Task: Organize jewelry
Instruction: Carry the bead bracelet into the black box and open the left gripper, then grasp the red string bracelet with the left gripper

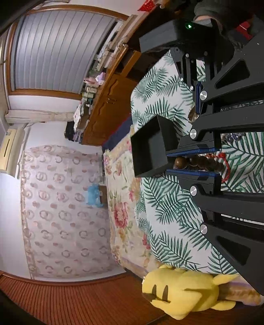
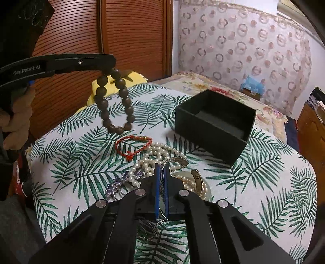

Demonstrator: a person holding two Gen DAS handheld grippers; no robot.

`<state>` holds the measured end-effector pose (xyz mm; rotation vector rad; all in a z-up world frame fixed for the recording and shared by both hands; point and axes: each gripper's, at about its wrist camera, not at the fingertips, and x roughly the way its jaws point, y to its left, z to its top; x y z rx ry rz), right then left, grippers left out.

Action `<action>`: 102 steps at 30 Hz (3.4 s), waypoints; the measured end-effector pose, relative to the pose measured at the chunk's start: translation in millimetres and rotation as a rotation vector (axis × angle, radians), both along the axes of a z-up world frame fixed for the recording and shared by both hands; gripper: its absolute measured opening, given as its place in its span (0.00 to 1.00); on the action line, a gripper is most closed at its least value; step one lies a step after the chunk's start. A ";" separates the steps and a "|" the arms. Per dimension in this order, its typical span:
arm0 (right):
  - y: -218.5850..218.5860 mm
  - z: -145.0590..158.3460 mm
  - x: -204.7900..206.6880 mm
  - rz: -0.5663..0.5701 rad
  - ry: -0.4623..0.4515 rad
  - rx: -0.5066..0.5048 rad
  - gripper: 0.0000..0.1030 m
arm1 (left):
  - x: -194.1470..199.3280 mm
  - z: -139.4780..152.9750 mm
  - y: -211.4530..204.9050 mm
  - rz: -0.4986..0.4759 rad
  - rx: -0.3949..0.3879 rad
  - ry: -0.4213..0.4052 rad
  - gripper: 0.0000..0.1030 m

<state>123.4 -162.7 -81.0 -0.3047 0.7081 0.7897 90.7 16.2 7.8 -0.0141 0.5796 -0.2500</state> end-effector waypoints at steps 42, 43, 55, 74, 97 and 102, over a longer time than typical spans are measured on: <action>-21.3 20.9 111.6 -0.154 -0.089 -0.001 0.11 | 102.1 25.6 -35.7 -0.007 0.074 -0.034 0.11; -26.5 20.7 110.2 -0.163 -0.086 0.002 0.11 | 104.4 25.7 -38.3 -0.010 0.075 -0.034 0.11; -68.6 13.0 98.8 -0.219 -0.071 0.027 0.11 | 133.8 7.3 -76.9 -0.067 0.089 0.017 0.11; -59.4 -5.2 62.6 -0.161 0.024 0.065 0.11 | 97.0 -11.3 -62.5 -0.058 0.084 0.051 0.38; -54.1 -34.9 36.4 -0.134 0.152 0.026 0.11 | 7.2 -60.5 -12.5 -0.001 0.046 0.116 0.40; -45.2 -36.5 41.4 -0.148 0.142 -0.012 0.11 | 4.3 -69.3 1.0 0.035 0.040 0.138 0.40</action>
